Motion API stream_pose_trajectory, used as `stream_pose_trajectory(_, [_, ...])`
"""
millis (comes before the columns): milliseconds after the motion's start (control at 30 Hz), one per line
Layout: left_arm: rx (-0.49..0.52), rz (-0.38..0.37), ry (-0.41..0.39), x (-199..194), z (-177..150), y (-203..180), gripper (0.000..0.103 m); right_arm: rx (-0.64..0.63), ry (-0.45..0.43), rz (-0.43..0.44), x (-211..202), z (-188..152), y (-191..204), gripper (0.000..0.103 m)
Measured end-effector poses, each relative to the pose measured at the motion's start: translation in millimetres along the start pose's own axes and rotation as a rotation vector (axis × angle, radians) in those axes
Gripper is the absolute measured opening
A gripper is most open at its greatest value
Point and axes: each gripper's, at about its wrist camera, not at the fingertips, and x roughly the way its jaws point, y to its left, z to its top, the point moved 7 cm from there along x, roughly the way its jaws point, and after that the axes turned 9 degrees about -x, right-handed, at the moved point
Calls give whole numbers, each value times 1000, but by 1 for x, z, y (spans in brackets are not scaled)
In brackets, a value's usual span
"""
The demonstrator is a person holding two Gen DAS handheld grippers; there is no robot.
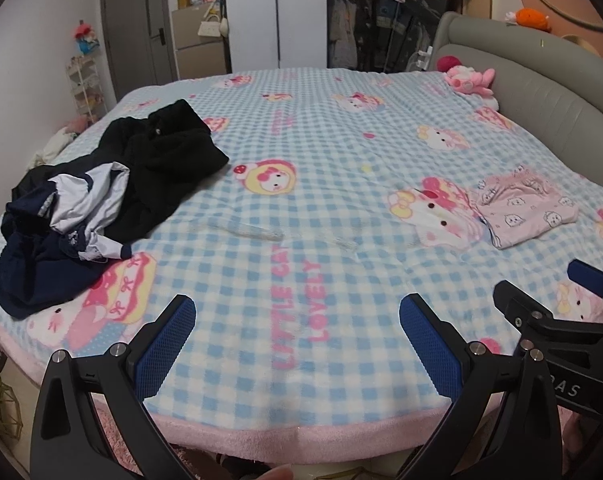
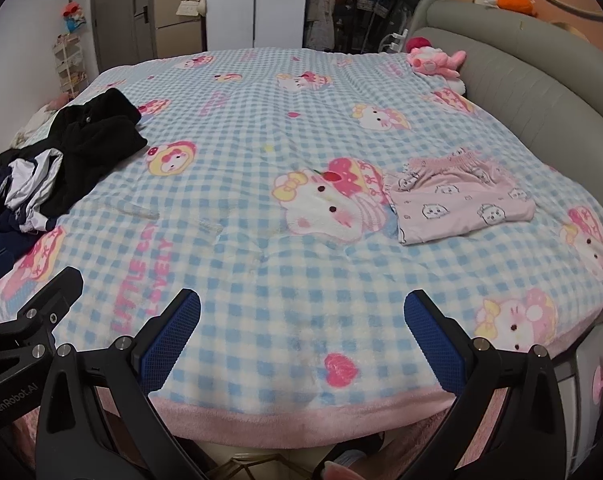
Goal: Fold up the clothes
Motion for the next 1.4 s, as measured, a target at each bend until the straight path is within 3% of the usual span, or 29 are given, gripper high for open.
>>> stream_pose_trajectory(200, [-59, -36, 65, 11, -7, 11, 103, -116, 15, -75, 1, 6, 5, 103])
stream_pose_trajectory(433, [-252, -87, 153, 24, -4, 74, 103, -262, -81, 60, 10, 40, 63, 103])
stream_pose_trajectory(667, [-371, 51, 46, 33, 27, 182, 103, -447, -108, 234, 37, 91, 198, 103])
stream_pose_trajectory(933, [-461, 240, -24, 57, 61, 332, 103, -582, -50, 419, 73, 108, 366, 93])
stream_pose_trajectory(967, [-459, 271, -24, 61, 66, 348, 103, -599, -42, 443, 78, 110, 387, 87])
stream_pose_trajectory(1067, [-483, 245, -40, 73, 71, 363, 103, -648, -19, 512, 91, 116, 449, 71])
stream_pose_trajectory(1100, [-491, 236, -45, 77, 72, 368, 103, -643, -3, 525, 98, 116, 455, 63])
stream_pose_trajectory(1233, [-523, 199, -65, 93, 77, 387, 100, -621, 61, 577, 127, 113, 479, 53])
stream_pose_trajectory(1267, [-531, 190, -71, 97, 79, 392, 99, -616, 77, 590, 134, 112, 485, 44])
stream_pose_trajectory(1300, [-539, 181, -76, 101, 80, 397, 96, -610, 92, 603, 141, 111, 491, 27])
stream_pose_trajectory(1367, [-547, 159, -79, 106, 79, 400, 90, -611, 129, 655, 150, 105, 497, 16])
stream_pose_trajectory(1400, [-547, 147, -76, 107, 76, 397, 82, -615, 126, 668, 150, 103, 496, 10])
